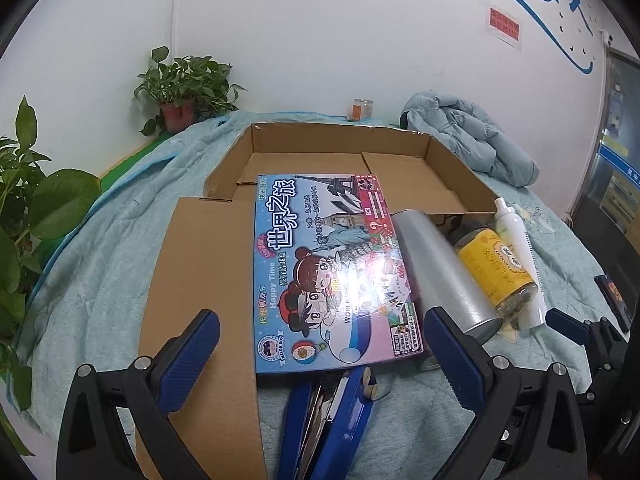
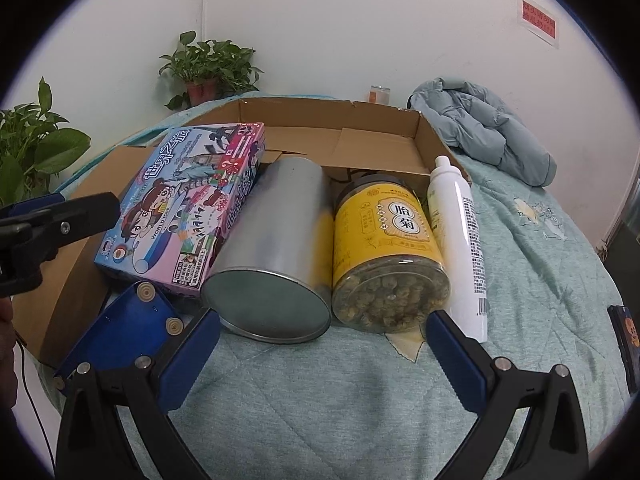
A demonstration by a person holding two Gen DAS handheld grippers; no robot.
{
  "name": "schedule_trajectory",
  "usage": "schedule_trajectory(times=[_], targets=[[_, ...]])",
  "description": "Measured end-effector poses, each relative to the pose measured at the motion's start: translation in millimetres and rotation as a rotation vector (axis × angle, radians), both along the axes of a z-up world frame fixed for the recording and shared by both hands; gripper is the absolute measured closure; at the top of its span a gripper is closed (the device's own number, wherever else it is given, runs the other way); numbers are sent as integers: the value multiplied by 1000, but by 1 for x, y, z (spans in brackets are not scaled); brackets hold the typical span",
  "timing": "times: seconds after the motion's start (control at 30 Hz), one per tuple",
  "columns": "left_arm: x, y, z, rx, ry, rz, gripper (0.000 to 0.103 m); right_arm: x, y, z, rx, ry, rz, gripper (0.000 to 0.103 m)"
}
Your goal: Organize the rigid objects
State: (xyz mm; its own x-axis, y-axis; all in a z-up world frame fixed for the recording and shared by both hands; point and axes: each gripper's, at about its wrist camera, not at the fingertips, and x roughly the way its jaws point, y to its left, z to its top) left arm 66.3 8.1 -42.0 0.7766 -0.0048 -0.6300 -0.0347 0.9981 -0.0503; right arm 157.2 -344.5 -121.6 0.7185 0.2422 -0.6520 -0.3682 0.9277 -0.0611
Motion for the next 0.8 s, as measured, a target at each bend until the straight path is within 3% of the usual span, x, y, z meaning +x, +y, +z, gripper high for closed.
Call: schedule_trajectory(times=[0.37,0.53,0.63,0.8], targets=[[-8,24,-1,-42,-2,13,0,-5,14,-1,28,35,79,1],[-17,52,1,-44,-5,31,0,-18,21,11,165,36,199,1],[-23,81,2,-81,2,60,0,-25,39,17,172,21,272,1],[-33,138,-12,-204,62,137,1,-35,77,18,212,114,454,1]])
